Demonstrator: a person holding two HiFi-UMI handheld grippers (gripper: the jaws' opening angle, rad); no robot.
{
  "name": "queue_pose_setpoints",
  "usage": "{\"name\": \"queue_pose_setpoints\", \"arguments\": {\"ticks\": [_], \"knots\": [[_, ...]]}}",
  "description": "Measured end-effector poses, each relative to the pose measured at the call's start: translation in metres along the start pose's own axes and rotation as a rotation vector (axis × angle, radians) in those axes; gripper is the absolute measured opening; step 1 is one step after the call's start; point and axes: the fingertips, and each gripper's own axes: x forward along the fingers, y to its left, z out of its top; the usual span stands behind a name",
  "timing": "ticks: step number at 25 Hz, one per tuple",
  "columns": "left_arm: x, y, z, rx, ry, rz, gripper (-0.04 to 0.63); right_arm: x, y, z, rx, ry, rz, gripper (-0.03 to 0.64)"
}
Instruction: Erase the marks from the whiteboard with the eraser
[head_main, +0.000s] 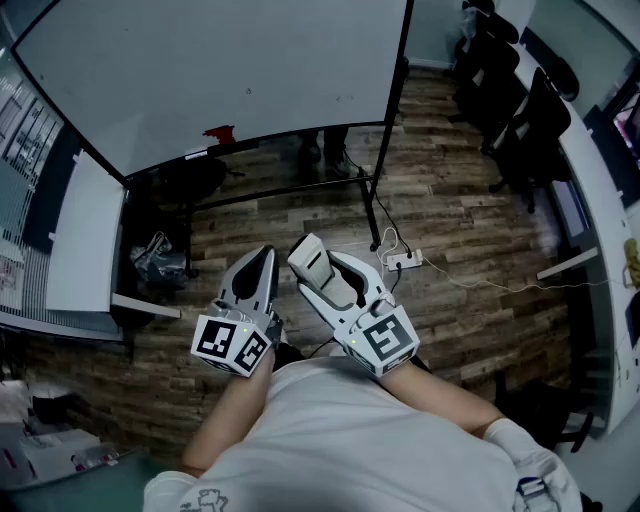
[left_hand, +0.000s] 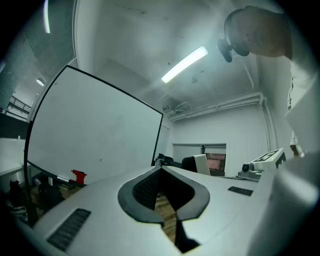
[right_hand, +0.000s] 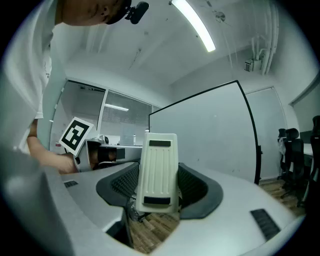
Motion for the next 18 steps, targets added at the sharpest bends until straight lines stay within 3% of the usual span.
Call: {"name": "queue_pose_setpoints", "arguments": {"ticks": [9,18], "knots": [[0.001,-0.002,-0.005,-0.002,-0.002,-0.006,0.006,-0.001,-0.002,-0.002,0.004,0.011,0.01,0.253],[-0.003,0.024,0.001,-0.02,0.0,0.025,0.006,0.023,0.004,-0.002,0.002,0.015,0.029,0.255]]}}
